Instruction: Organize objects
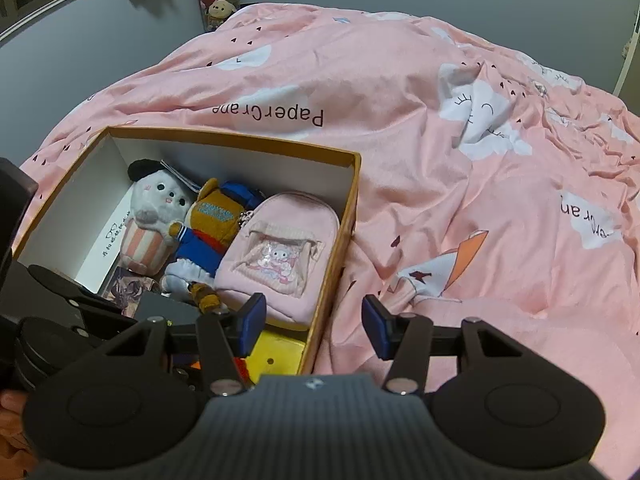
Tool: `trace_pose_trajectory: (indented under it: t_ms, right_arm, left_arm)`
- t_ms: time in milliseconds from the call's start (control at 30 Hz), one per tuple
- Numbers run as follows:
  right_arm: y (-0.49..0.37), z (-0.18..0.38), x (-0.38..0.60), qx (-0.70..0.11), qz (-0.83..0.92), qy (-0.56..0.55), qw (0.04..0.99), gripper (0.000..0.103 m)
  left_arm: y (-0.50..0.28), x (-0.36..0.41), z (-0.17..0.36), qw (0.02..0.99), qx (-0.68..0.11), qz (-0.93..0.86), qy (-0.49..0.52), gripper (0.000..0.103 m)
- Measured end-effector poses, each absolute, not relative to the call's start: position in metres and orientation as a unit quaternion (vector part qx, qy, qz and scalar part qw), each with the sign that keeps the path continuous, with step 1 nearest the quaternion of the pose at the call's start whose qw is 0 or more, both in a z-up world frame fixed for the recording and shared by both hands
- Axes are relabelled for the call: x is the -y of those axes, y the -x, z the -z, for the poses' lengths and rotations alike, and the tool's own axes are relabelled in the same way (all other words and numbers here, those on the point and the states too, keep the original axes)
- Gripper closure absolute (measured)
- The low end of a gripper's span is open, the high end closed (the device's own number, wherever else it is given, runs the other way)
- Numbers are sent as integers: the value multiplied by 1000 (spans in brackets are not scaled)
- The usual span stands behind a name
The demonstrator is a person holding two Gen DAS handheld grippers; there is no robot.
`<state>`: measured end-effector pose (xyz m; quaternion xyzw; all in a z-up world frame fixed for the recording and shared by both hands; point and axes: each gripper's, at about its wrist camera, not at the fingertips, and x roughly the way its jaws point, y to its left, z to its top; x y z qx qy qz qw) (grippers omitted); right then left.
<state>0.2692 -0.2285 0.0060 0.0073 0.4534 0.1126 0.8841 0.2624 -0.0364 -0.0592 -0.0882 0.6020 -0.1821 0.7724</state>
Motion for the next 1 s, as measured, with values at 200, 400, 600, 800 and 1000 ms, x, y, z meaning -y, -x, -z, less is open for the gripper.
trace_pose_trajectory:
  t_ms: [200, 400, 600, 800, 1000]
  right_arm:
    - [-260, -8, 234, -451, -104, -10, 887, 47]
    - [-238, -30, 235, -416, -102, -38, 903, 42]
    - [-196, -60, 227, -355, -116, -55, 926, 40]
    - [-155, -78, 209, -306, -95, -54, 946, 31]
    - [-118, -82, 192, -256, -71, -58, 962, 21]
  left_arm:
    - [-252, 14, 33, 803, -558, 175, 116, 59]
    - [-215, -5, -23, 885, -443, 119, 76, 59]
    - [-166, -22, -76, 946, -316, 56, 38, 55]
    - [-130, -34, -101, 960, -275, 18, 47, 46]
    - [-109, -37, -94, 964, -264, -13, 44, 26]
